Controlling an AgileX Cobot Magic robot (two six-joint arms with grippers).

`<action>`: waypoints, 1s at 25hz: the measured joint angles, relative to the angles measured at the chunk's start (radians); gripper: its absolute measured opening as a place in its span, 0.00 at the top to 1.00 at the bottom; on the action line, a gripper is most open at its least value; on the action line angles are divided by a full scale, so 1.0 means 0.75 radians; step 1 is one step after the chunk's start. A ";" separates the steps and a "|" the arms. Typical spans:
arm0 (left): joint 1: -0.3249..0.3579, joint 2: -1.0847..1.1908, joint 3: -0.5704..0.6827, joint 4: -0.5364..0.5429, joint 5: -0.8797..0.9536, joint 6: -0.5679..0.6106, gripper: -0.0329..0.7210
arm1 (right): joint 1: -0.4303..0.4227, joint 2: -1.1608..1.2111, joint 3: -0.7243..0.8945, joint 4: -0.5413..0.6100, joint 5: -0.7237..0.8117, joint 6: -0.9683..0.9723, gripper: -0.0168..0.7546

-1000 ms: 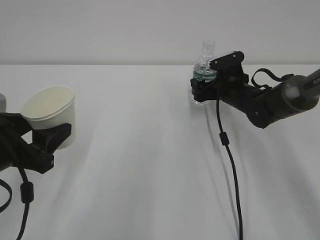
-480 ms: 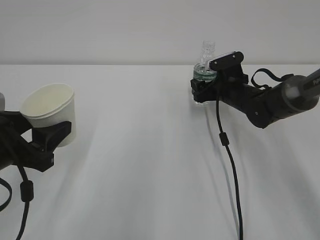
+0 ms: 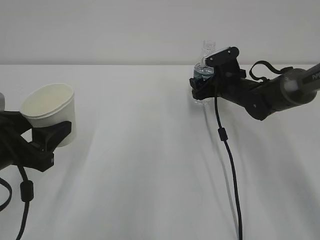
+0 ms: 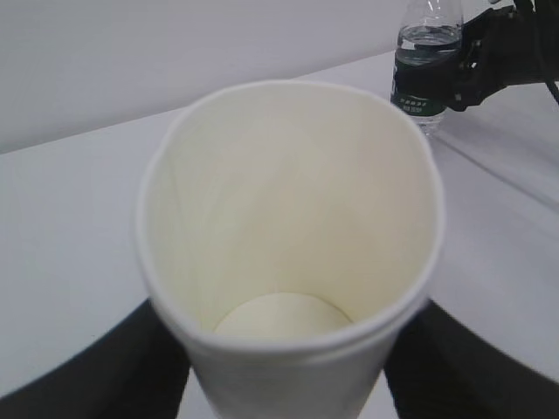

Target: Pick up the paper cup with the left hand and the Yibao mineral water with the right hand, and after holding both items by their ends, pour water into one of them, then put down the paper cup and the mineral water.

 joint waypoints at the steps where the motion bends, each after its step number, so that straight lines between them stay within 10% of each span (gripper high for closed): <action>1: 0.000 0.000 0.000 0.000 0.000 0.000 0.34 | 0.000 0.000 -0.001 -0.002 0.006 0.000 0.20; 25: 0.000 0.000 0.000 0.002 0.000 -0.005 0.34 | 0.000 0.000 -0.007 -0.009 0.069 0.013 0.35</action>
